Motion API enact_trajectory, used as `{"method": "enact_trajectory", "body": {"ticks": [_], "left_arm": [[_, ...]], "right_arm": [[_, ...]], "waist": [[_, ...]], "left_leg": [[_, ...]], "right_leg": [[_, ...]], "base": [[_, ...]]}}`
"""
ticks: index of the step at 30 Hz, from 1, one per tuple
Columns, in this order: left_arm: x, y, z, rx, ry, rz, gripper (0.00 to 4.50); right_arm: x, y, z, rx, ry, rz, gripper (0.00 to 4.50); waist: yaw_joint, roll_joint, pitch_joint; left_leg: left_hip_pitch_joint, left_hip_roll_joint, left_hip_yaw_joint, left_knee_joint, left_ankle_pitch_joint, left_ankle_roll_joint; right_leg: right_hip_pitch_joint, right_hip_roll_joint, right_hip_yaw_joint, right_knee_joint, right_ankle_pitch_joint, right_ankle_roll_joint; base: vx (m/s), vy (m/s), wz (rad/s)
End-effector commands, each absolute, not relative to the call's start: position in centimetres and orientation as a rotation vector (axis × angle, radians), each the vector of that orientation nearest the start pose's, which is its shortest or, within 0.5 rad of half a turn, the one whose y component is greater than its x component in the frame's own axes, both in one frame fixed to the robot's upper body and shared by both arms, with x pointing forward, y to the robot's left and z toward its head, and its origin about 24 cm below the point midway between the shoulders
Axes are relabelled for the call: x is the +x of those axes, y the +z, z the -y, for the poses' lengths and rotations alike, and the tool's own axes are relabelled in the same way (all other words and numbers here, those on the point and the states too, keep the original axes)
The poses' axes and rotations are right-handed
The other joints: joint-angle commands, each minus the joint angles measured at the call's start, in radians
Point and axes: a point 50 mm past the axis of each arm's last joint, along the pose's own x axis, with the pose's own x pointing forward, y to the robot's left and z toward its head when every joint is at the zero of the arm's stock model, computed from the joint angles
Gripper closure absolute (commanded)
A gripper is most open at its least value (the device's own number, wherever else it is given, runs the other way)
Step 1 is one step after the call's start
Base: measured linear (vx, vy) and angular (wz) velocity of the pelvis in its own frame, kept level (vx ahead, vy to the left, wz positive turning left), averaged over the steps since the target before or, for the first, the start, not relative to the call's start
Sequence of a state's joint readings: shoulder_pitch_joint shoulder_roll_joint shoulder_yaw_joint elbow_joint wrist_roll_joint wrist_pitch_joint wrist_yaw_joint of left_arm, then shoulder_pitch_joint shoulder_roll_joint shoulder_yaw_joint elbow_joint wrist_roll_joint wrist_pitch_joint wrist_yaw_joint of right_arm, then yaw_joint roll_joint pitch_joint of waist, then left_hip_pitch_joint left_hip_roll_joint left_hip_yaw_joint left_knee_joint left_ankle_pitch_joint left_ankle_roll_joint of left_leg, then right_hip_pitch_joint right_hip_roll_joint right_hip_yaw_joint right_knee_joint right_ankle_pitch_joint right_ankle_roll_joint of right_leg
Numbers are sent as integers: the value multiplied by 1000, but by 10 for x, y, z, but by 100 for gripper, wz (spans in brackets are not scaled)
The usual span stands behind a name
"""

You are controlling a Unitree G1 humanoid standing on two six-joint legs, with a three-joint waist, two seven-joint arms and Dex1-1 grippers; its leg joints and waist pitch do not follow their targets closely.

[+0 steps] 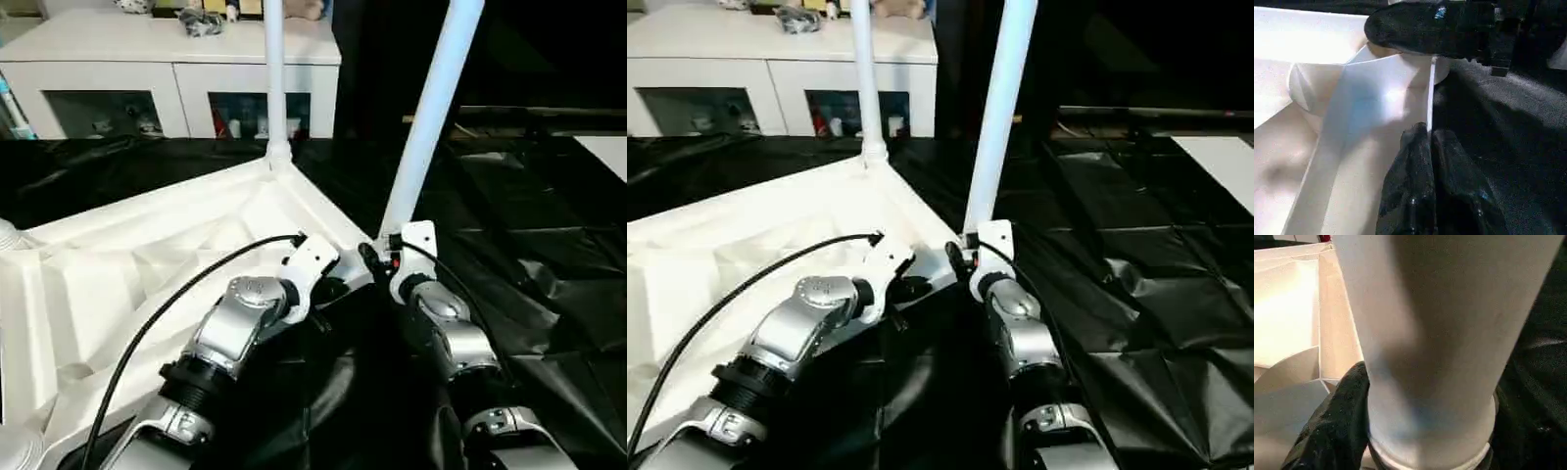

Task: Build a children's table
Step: Rotate leg to tighten

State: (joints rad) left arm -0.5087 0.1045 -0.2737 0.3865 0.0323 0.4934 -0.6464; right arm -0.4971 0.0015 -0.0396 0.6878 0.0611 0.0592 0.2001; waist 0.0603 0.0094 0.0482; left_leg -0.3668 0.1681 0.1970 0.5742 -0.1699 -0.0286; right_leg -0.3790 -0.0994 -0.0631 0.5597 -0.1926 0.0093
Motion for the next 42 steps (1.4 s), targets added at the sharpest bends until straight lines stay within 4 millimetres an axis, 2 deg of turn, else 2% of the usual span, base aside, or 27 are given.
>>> {"method": "enact_trajectory", "body": {"ticks": [1,2,3,4,5,8,9,10,12,15,16,17,18,19,20,21,23,25,27,29,30,31,33,35,42], "left_arm": [[306,28,-65,233,-919,-527,450],[306,28,-65,237,-928,-521,450],[305,29,-66,244,-945,-511,450],[303,30,-71,263,-976,-505,450],[303,32,-72,278,-1000,-482,450],[299,35,-86,312,-1073,-458,450],[299,35,-86,312,-1073,-458,450],[298,35,-90,317,-1091,-461,450],[291,39,-100,333,-1189,-447,450],[280,44,-116,322,-1314,-481,450],[278,45,-120,319,-1333,-495,450],[277,46,-122,319,-1346,-504,450],[275,48,-126,313,-1369,-517,450],[275,48,-126,313,-1369,-517,450],[272,52,-133,306,-1403,-535,450],[271,53,-135,305,-1414,-541,450],[269,55,-139,300,-1431,-553,450],[270,56,-141,298,-1432,-558,450],[270,57,-143,300,-1435,-562,450],[271,57,-144,303,-1426,-560,450],[271,57,-144,303,-1426,-560,450],[271,57,-144,303,-1422,-558,450],[271,58,-143,300,-1423,-559,450],[272,58,-143,299,-1424,-559,450],[272,58,-142,299,-1427,-558,450]], "right_arm": [[323,20,70,129,496,-242,98],[323,21,71,125,500,-238,84],[323,22,72,114,507,-230,71],[325,26,79,71,535,-204,62],[325,28,82,41,552,-191,57],[321,37,99,-117,705,-145,39],[321,37,99,-117,705,-145,39],[320,39,103,-143,746,-140,39],[312,45,117,-165,883,-134,39],[298,49,137,-242,1068,-154,39],[296,50,141,-271,1102,-158,39],[294,51,143,-274,1119,-161,39],[293,53,146,-269,1144,-163,39],[293,53,146,-269,1144,-163,39],[290,57,150,-259,1189,-174,39],[289,57,151,-258,1208,-180,39],[286,58,153,-263,1241,-195,39],[284,57,154,-280,1275,-218,39],[282,55,155,-293,1306,-237,39],[283,54,154,-291,1305,-238,39],[285,54,154,-288,1300,-236,39],[285,54,154,-286,1298,-234,73],[285,55,153,-269,1302,-236,73],[285,55,152,-261,1307,-236,101],[283,51,151,-268,1323,-254,158]], "waist": [[-7,-6,-45],[-8,-7,-49],[-9,-7,-50],[-8,-6,-50],[-7,-8,-49],[-1,-9,-50],[-4,-10,-50],[0,-7,-52],[3,-10,-53],[12,-10,-55],[16,-10,-55],[22,-7,-57],[24,-8,-59],[33,-7,-64],[34,-10,-66],[37,-10,-68],[40,-10,-71],[38,-9,-67],[38,-9,-61],[35,-9,-55],[34,-9,-54],[32,-10,-54],[31,-11,-55],[30,-10,-56],[32,-10,-60]], "left_leg": [[24,57,-46,-95,-523,-45],[13,58,-50,-98,-494,-42],[8,59,-50,-99,-471,-40],[8,61,-48,-99,-452,-39],[15,59,-43,-95,-460,-35],[18,61,-40,-92,-434,-28],[14,62,-37,-92,-426,-22],[15,63,-35,-90,-399,-15],[14,64,-31,-87,-359,0],[20,66,-24,-80,-336,25],[21,67,-21,-76,-316,31],[27,67,-16,-71,-284,36],[23,65,-15,-70,-257,42],[17,66,-14,-65,-194,59],[10,63,-15,-61,-145,76],[9,63,-16,-58,-123,83],[4,62,-14,-49,-88,107],[1,63,-14,-49,-111,107],[4,65,-16,-55,-180,82],[8,68,-19,-62,-249,40],[8,68,-21,-64,-265,30],[10,68,-22,-65,-289,15],[11,67,-22,-66,-294,6],[10,67,-23,-66,-285,6],[6,65,-21,-58,-236,25]], "right_leg": [[3,-62,32,-84,-476,-103],[14,-63,32,-77,-458,-102],[18,-64,33,-74,-435,-105],[16,-63,33,-71,-408,-118],[8,-62,35,-74,-411,-126],[13,-61,37,-72,-394,-135],[14,-61,39,-70,-380,-139],[14,-63,42,-66,-351,-149],[20,-57,42,-60,-297,-167],[15,-57,47,-54,-267,-195],[11,-54,48,-48,-241,-211],[8,-51,50,-41,-188,-240],[13,-50,50,-36,-151,-252],[21,-49,48,-22,-68,-269],[28,-47,45,-13,-4,-279],[30,-47,43,-7,22,-283],[26,-46,42,2,72,-298],[24,-45,39,-2,26,-299],[21,-48,40,-14,-89,-284],[18,-50,43,-24,-204,-255],[17,-51,44,-26,-226,-249],[15,-50,45,-28,-257,-238],[14,-50,46,-28,-258,-231],[15,-50,46,-27,-238,-231],[18,-49,46,-19,-170,-247]], "base": [[0,0,0],[0,0,0],[0,0,0],[0,0,0],[0,0,0],[0,0,0],[0,0,0],[0,0,0],[35,-20,2],[40,-24,6],[63,-40,11],[67,-40,11],[0,0,0],[59,-31,6],[0,0,0],[52,-17,-1],[0,0,0],[0,0,0],[0,0,0],[0,0,0],[0,0,0],[0,0,0],[0,0,0],[0,0,0],[0,0,0]]}}
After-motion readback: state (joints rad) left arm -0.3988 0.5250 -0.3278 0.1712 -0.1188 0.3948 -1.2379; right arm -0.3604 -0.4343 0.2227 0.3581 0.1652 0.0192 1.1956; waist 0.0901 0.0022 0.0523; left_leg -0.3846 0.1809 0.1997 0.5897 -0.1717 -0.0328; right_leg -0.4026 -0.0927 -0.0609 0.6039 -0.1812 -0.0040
